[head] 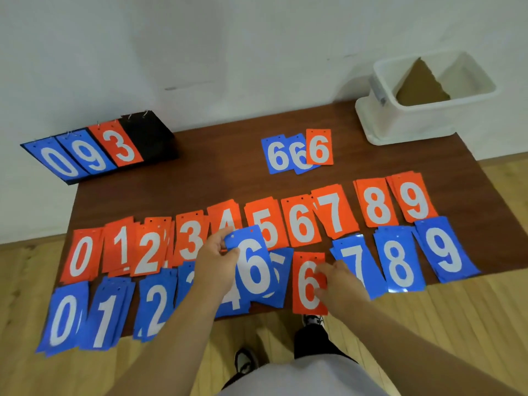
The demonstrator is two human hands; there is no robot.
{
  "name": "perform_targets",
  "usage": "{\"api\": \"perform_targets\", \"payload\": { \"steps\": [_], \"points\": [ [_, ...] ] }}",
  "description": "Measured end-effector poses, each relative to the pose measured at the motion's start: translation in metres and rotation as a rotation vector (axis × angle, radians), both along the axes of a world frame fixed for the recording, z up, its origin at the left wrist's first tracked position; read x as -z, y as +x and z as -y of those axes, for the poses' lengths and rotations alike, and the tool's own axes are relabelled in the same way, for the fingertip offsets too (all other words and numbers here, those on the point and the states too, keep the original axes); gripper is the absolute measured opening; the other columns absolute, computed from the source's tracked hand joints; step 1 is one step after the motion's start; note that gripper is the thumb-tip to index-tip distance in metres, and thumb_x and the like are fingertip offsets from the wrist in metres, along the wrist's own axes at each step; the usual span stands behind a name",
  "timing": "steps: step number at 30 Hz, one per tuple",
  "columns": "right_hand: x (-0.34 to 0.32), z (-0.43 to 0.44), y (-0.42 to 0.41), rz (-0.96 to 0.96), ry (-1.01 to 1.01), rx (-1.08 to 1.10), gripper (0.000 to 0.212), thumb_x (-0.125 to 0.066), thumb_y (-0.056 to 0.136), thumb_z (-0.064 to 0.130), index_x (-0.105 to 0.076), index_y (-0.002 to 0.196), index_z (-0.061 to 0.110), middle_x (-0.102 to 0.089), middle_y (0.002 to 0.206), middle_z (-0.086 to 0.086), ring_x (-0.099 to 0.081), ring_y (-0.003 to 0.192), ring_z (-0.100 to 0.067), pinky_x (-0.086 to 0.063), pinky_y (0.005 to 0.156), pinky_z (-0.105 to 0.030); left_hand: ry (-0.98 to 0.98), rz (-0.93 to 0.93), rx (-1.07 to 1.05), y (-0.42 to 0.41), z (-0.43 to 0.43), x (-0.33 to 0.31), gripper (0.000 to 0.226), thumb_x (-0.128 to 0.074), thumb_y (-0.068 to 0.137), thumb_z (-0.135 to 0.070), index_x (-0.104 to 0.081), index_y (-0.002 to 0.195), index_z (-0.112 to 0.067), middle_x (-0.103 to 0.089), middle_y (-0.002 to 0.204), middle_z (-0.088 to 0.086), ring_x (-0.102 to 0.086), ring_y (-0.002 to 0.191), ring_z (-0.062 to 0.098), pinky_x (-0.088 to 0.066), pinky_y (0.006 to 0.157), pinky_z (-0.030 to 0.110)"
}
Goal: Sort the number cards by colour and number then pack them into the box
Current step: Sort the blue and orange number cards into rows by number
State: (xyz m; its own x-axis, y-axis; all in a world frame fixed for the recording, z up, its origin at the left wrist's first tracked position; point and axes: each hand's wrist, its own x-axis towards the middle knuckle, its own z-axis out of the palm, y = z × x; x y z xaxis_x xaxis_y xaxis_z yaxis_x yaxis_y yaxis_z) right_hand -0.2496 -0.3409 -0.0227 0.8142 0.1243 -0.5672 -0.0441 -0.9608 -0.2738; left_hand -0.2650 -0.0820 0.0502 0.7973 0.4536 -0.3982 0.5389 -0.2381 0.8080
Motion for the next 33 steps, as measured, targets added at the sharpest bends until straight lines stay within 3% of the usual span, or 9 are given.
{"api": "perform_targets", "payload": {
  "steps": [3,5,8,15,19,23,26,29,33],
  "points": [
    [0.003,0.004,0.005,0.02,0.022,-0.058,0.045,-0.061,0.094,0.05,-0.049,0.134,0.035,-0.05,0.131,0.004,-0.061,0.114,-0.018,-0.058,0.092,-0.034,0.017,-0.008,-0.015,0.01,0.017,0.004,0.045,-0.059,0.098,-0.005,-0.059,0.133,-0.034,-0.065,0.113,-0.003,-0.061,0.063,0.01,-0.052,0.048,0.024],
    [0.004,0.006,0.008,0.036,0.031,-0.089,0.045,-0.061,0.094,0.05,-0.049,0.134,0.034,-0.05,0.131,0.004,-0.061,0.113,-0.016,-0.057,0.093,-0.033,0.002,-0.026,-0.039,0.015,0.025,0.005,0.045,-0.059,0.098,-0.007,-0.059,0.134,-0.034,-0.064,0.113,-0.009,-0.068,0.077,0.016,-0.062,0.058,0.035],
    [0.006,0.006,0.015,0.055,0.038,-0.125,0.048,-0.063,0.094,0.048,-0.048,0.136,0.031,-0.048,0.134,0.003,-0.058,0.117,-0.017,-0.055,0.097,-0.033,-0.016,-0.056,-0.07,0.016,0.032,0.006,0.044,-0.06,0.099,-0.008,-0.059,0.132,-0.036,-0.064,0.114,-0.011,-0.071,0.086,0.014,-0.064,0.07,0.046],
    [0.008,0.002,0.033,0.094,0.056,-0.209,0.068,-0.077,0.082,0.047,-0.038,0.135,0.03,-0.041,0.137,0.002,-0.053,0.121,-0.02,-0.054,0.097,-0.037,-0.039,-0.122,-0.092,0.006,0.035,0.013,0.042,-0.063,0.099,-0.008,-0.059,0.128,-0.038,-0.066,0.109,-0.008,-0.072,0.091,0.013,-0.065,0.069,0.045],
    [0.008,-0.006,0.043,0.089,-0.034,-0.245,0.078,-0.082,0.078,0.042,-0.034,0.137,0.024,-0.04,0.136,-0.004,-0.051,0.12,-0.023,-0.052,0.097,-0.037,-0.036,-0.148,-0.091,-0.002,0.034,0.018,0.04,-0.064,0.099,-0.01,-0.057,0.127,-0.038,-0.067,0.108,-0.007,-0.072,0.088,0.012,-0.064,0.063,0.035],
    [0.004,-0.011,0.05,0.122,-0.075,-0.287,0.051,-0.073,0.087,0.042,-0.046,0.125,0.024,-0.05,0.127,-0.002,-0.052,0.116,-0.021,-0.051,0.096,-0.035,-0.072,-0.157,-0.086,-0.011,0.032,0.029,0.044,-0.064,0.098,-0.008,-0.058,0.13,-0.037,-0.068,0.111,-0.006,-0.073,0.091,0.015,-0.065,0.069,0.043],
    [-0.009,0.0,0.062,0.093,0.02,-0.319,0.023,-0.056,0.1,0.039,-0.059,0.117,0.024,-0.065,0.117,0.002,-0.06,0.112,-0.019,-0.055,0.093,-0.034,-0.095,-0.15,-0.067,-0.015,0.033,0.034,0.043,-0.064,0.098,-0.008,-0.058,0.128,-0.039,-0.068,0.112,-0.007,-0.072,0.094,0.015,-0.065,0.069,0.038],
    [-0.033,0.012,0.093,-0.082,0.211,-0.251,0.03,-0.056,0.102,0.032,-0.06,0.131,0.023,-0.065,0.13,0.0,-0.063,0.119,-0.024,-0.056,0.096,-0.036,-0.118,-0.143,-0.046,-0.018,0.037,0.04,0.042,-0.064,0.098,-0.008,-0.058,0.128,-0.036,-0.069,0.112,-0.008,-0.071,0.093,0.012,-0.063,0.066,0.029],
    [-0.044,0.004,0.159,0.028,0.197,-0.263,0.038,-0.064,0.098,0.027,-0.056,0.135,0.027,-0.065,0.132,-0.003,-0.064,0.114,-0.023,-0.059,0.088,-0.035,-0.136,-0.149,-0.045,-0.019,0.045,0.046,0.04,-0.065,0.098,-0.011,-0.058,0.129,-0.036,-0.07,0.111,-0.009,-0.072,0.093,0.011,-0.064,0.07,0.033]
  ]
}}
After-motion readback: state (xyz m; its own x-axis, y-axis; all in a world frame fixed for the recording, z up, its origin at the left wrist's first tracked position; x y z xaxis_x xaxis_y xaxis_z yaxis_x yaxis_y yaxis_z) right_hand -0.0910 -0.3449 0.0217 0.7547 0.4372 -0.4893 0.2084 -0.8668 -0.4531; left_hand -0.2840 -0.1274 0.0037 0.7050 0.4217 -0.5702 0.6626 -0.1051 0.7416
